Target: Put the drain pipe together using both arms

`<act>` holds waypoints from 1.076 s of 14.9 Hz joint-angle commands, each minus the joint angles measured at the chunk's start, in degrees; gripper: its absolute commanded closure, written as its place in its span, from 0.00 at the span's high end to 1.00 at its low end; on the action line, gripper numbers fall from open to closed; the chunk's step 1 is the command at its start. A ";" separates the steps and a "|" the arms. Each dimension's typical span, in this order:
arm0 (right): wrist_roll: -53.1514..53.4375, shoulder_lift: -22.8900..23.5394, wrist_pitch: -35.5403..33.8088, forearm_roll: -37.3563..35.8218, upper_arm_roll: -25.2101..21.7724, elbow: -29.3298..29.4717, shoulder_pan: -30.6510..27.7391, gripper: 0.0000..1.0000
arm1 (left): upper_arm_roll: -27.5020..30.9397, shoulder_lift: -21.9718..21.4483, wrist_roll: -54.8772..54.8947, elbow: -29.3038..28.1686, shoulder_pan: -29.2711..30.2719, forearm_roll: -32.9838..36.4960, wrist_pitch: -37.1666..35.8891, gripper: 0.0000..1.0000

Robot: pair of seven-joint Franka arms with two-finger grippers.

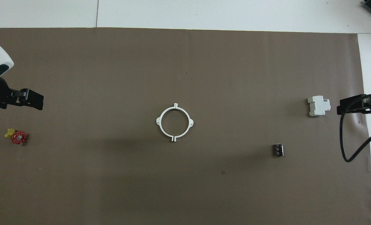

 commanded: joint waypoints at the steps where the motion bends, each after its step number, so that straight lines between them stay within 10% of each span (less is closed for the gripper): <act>1: -1.06 0.08 -0.39 0.00 0.17 0.36 -0.65 1.00 | 0.79 0.59 0.75 0.50 -0.77 -0.73 -2.23 1.00; 16: -1.06 -0.01 -0.30 0.00 0.08 0.18 -0.65 1.00 | 0.35 0.95 0.93 2.25 -0.77 -0.91 2.77 1.00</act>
